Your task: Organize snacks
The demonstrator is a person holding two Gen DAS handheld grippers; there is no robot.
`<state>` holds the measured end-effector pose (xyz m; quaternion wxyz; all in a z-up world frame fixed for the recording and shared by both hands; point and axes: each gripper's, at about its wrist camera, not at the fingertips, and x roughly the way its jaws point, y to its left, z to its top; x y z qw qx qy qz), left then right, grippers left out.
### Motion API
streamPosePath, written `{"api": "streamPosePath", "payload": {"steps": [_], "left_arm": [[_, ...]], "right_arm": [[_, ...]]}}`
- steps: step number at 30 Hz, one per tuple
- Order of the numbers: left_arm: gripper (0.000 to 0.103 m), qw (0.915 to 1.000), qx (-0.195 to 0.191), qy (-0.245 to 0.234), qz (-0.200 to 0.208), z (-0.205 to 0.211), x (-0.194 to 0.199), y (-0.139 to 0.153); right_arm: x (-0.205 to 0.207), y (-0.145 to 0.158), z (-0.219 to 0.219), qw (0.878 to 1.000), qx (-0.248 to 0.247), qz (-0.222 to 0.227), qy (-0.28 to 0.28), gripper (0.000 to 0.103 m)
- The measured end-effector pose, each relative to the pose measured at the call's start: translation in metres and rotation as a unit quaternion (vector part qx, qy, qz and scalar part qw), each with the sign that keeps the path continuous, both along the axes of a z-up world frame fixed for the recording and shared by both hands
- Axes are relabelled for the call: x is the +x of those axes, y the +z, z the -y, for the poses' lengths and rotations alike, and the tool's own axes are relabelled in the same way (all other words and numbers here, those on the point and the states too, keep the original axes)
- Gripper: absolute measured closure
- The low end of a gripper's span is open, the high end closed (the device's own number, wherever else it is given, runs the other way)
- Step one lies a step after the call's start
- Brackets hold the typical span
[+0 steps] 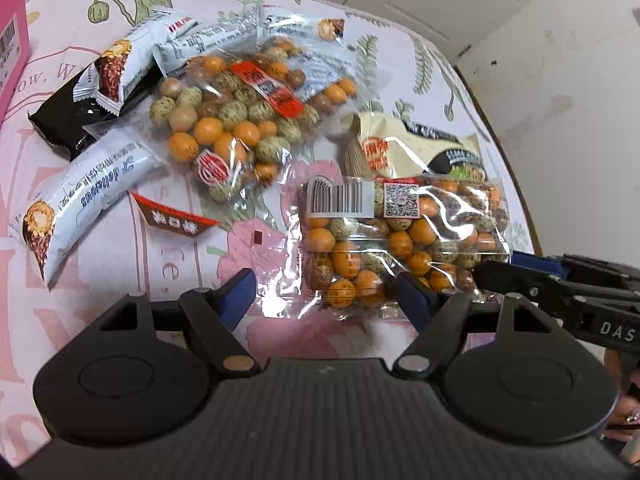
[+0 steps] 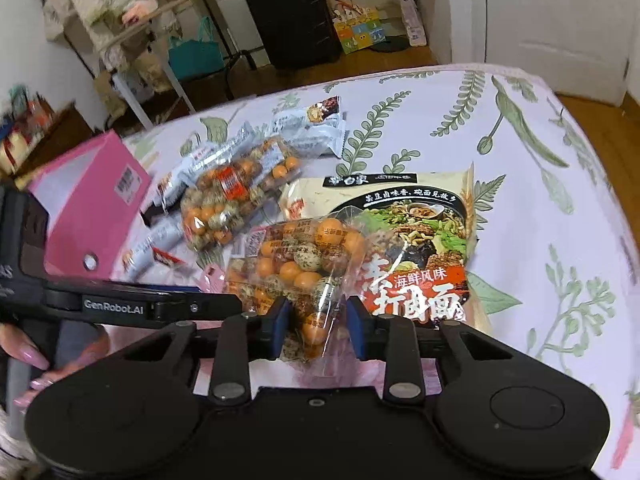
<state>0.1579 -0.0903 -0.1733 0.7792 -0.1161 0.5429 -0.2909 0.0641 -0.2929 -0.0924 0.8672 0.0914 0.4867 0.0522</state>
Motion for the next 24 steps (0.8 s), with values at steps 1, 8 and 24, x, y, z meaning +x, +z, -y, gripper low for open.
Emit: {"api": "streamPosePath", "payload": {"steps": [1,8,24], "left_arm": [[0.03,1.0,0.007,-0.001,-0.001,0.0,-0.001,0.001],[0.025,0.9976,0.043,0.025,0.047,-0.004,-0.001,0.004],[0.037,0.9979,-0.001,0.007,0.065,0.005,-0.013,0.0]], "right_arm": [[-0.001,-0.001,0.0,1.0,-0.003,-0.005,0.0,0.068],[-0.01,-0.019,0.021,0.999,0.041,-0.025,-0.019,0.069],[-0.02,-0.041,0.053,0.984,0.162,-0.007,-0.069,0.069]]}}
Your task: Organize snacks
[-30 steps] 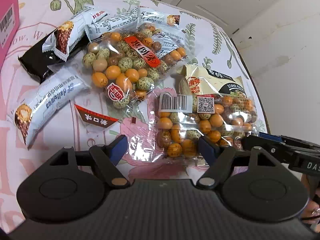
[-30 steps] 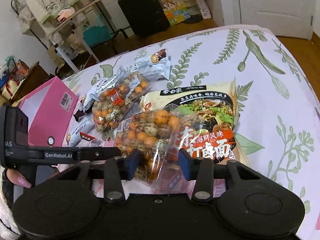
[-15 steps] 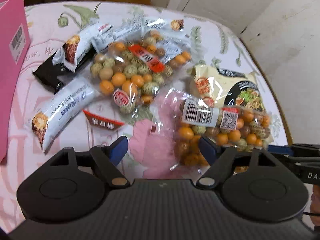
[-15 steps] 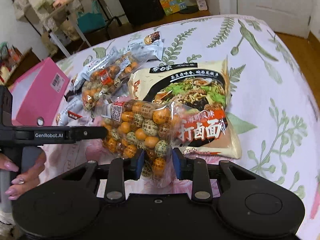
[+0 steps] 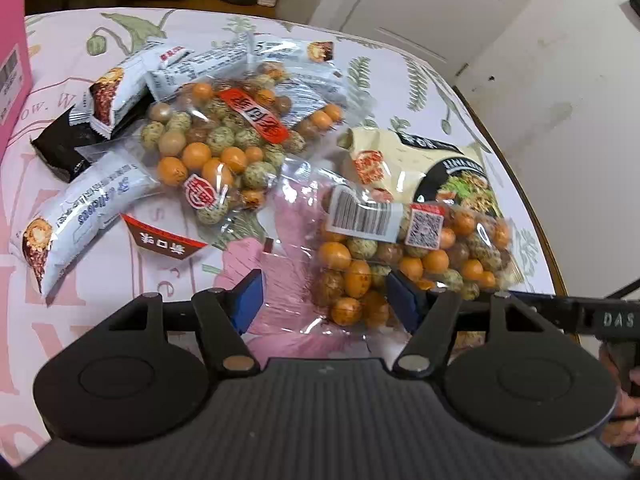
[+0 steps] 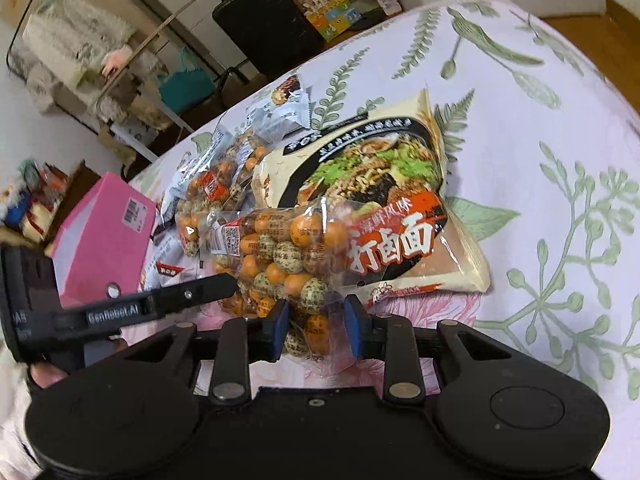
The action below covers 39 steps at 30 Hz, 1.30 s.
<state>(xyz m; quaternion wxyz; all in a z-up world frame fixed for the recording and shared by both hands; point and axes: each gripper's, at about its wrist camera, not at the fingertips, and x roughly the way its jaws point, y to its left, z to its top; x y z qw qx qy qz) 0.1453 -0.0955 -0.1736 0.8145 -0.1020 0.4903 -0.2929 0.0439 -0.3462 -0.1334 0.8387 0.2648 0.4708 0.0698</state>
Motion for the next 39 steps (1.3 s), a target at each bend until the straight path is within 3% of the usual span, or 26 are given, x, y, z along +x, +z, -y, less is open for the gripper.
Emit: {"api": "streamPosePath", "payload": {"steps": [7,8,9,10,13,18,21,27,34,39], "left_arm": [[0.037,0.9982,-0.032,-0.014,-0.048,-0.006,0.001,0.005],[0.041,0.998,-0.04,-0.019,-0.044,-0.006,-0.002,0.009],[0.039,0.9959,-0.064,-0.034,-0.053,-0.006,-0.005,0.013],[0.04,0.9964,-0.055,-0.032,-0.057,-0.003,-0.008,0.017],[0.04,0.9976,0.028,-0.056,-0.027,0.016,-0.021,0.024],[0.041,0.9988,0.024,-0.039,-0.019,0.01,-0.022,0.021],[0.04,0.9978,0.062,-0.023,0.008,0.009,-0.02,0.013],[0.04,0.9992,-0.022,-0.031,-0.012,-0.006,-0.004,0.0],[0.04,0.9987,-0.002,-0.043,-0.028,0.006,-0.012,0.01],[0.04,0.997,-0.029,-0.028,-0.066,-0.004,-0.015,0.019]], "right_arm": [[-0.001,0.004,-0.004,1.0,-0.01,0.005,0.01,0.068],[0.0,0.007,-0.007,1.0,-0.015,0.004,0.015,0.068],[0.001,0.008,-0.008,1.0,-0.008,0.003,0.023,0.069],[0.001,0.009,-0.01,1.0,-0.006,0.0,0.028,0.069],[0.004,0.014,-0.02,0.999,-0.012,-0.002,0.047,0.069],[0.01,0.011,-0.027,0.998,-0.039,-0.011,0.046,0.07],[0.008,0.008,-0.027,0.998,-0.042,-0.016,0.045,0.07],[0.008,0.003,-0.023,0.999,-0.03,-0.019,0.036,0.07],[0.007,0.011,-0.027,0.998,-0.043,-0.016,0.038,0.068],[0.007,0.026,-0.034,0.997,-0.054,-0.01,0.053,0.065]]}}
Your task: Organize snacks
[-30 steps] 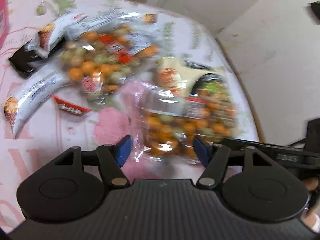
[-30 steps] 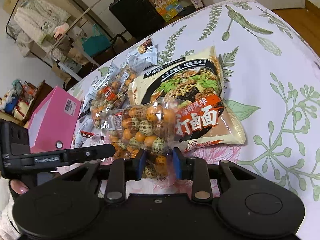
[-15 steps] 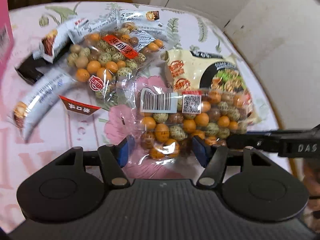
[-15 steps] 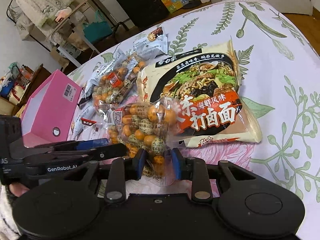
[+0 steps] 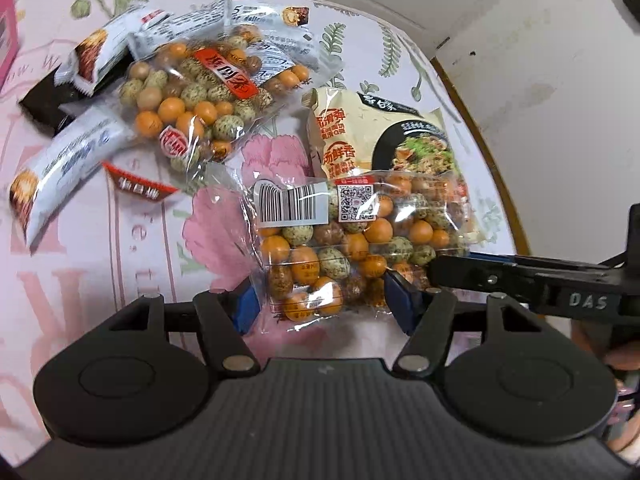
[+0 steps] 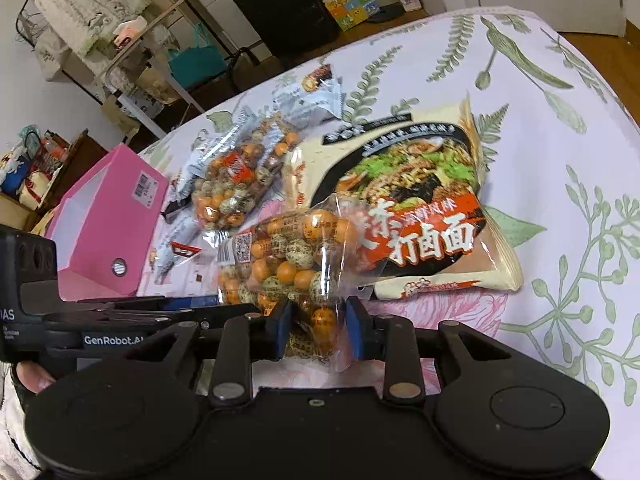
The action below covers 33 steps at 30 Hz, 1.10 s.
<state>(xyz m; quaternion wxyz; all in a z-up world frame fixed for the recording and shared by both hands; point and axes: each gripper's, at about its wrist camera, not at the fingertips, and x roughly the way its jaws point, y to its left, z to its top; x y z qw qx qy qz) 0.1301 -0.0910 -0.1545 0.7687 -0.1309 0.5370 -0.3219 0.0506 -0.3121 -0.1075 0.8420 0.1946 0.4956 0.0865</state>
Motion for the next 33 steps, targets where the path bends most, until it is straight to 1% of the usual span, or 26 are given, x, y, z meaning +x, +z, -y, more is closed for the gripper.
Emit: {"api": "streamPosePath", "payload": {"steps": [2,4,6,10,14,18,21,24,28,30,33], "left_arm": [[0.041,0.9999,-0.006,0.011,0.005,-0.008,-0.005,0.008],[0.04,0.9996,0.002,0.02,0.019,-0.014,-0.012,0.017],[0.04,0.9993,0.02,0.018,0.027,-0.019,-0.018,0.027],[0.041,0.9989,0.04,0.014,0.019,-0.039,-0.026,0.038],[0.041,0.9986,0.048,0.022,0.008,-0.066,-0.034,0.048],[0.041,0.9976,0.062,0.03,0.013,-0.089,-0.046,0.06],[0.041,0.9969,0.068,0.038,0.015,-0.108,-0.056,0.069],[0.041,0.9963,0.066,0.053,0.019,-0.132,-0.064,0.08],[0.041,0.9942,0.061,0.077,0.045,-0.172,-0.072,0.1],[0.041,0.9928,0.058,0.092,0.051,-0.19,-0.072,0.109],[0.041,0.9885,0.073,0.113,0.069,-0.218,-0.066,0.125]], "right_arm": [[0.0,0.004,-0.006,1.0,-0.004,-0.004,0.011,0.062],[0.001,0.006,-0.011,1.0,0.003,-0.012,0.021,0.06],[0.002,0.007,-0.019,0.999,0.008,-0.017,0.031,0.06],[-0.002,0.017,-0.038,0.998,0.018,-0.019,0.053,0.059],[-0.005,0.026,-0.061,0.996,0.031,-0.019,0.082,0.057],[-0.008,0.036,-0.087,0.994,0.031,-0.019,0.106,0.057],[-0.01,0.049,-0.111,0.991,0.025,-0.011,0.133,0.057],[-0.009,0.061,-0.133,0.987,0.019,-0.002,0.158,0.057],[-0.002,0.079,-0.165,0.982,0.022,0.012,0.188,0.059],[0.006,0.088,-0.184,0.978,0.026,0.023,0.205,0.059],[0.022,0.098,-0.21,0.972,0.029,0.04,0.229,0.059]]}}
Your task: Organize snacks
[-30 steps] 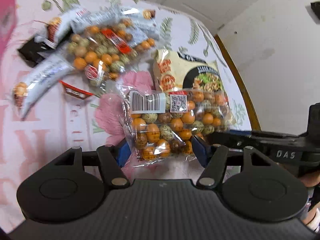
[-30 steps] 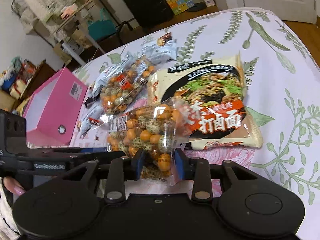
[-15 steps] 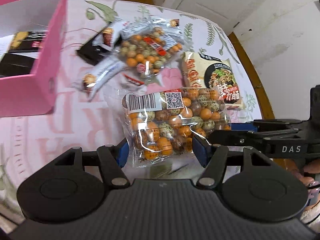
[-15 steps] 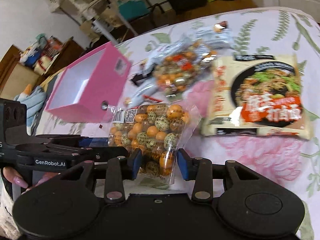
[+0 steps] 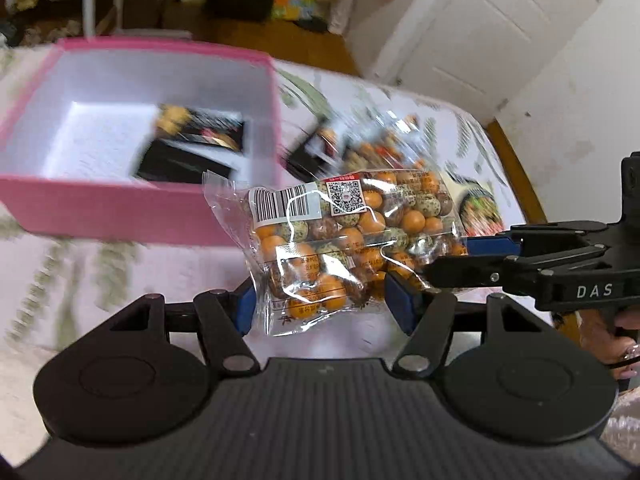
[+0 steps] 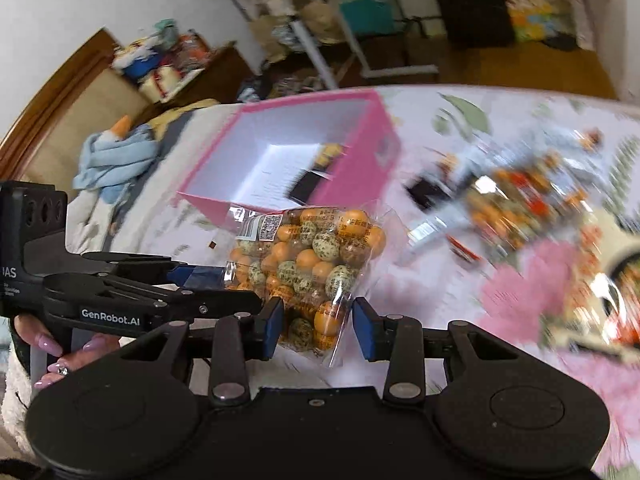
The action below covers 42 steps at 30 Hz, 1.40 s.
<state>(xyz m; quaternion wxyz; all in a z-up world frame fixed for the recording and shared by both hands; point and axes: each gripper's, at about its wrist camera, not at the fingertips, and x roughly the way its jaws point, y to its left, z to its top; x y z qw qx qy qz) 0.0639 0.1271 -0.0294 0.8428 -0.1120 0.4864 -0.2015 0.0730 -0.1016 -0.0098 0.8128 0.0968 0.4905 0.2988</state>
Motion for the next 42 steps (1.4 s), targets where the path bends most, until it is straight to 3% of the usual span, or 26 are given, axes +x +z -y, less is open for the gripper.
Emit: {"api": "streamPosePath", "payload": {"steps": [5,8,11,14,20,25,28,33,37,42], "left_arm": [[0.041,0.9974,0.049,0.037,0.037,-0.037,0.022,0.019],[0.041,0.9934,0.061,0.057,0.079,-0.056,0.033,0.022],[0.041,0.9911,0.065,0.075,0.088,-0.072,0.052,0.013],[0.041,0.9908,0.068,0.084,0.081,-0.086,0.078,-0.001],[0.041,0.9921,0.091,0.084,0.019,-0.099,0.122,-0.042],[0.039,0.9904,0.084,0.105,-0.03,-0.111,0.136,-0.068],[0.038,0.9851,0.109,0.132,-0.016,-0.108,0.131,-0.064],[0.037,0.9879,0.056,0.144,0.01,-0.106,0.114,-0.046],[0.037,0.9899,0.074,0.114,0.04,-0.086,0.097,-0.023],[0.037,0.9932,0.073,0.056,0.071,-0.05,0.069,0.014]], "right_arm": [[0.047,0.001,-0.044,0.999,0.017,-0.004,0.027,0.059],[0.076,-0.004,-0.068,0.999,0.023,-0.007,0.031,0.059],[0.098,-0.013,-0.086,0.999,0.023,-0.019,0.036,0.059],[0.123,-0.033,-0.099,0.997,0.021,-0.06,0.035,0.059],[0.148,-0.067,-0.134,0.994,-0.028,-0.093,0.042,0.059],[0.149,-0.079,-0.158,0.992,-0.084,-0.08,0.049,0.058],[0.14,-0.072,-0.155,0.993,-0.103,-0.044,0.044,0.048],[0.123,-0.046,-0.127,0.996,-0.076,-0.021,0.053,0.048],[0.109,-0.016,-0.092,0.997,-0.056,-0.009,0.055,0.048],[0.094,0.02,-0.041,0.996,-0.073,0.023,0.051,0.048]]}}
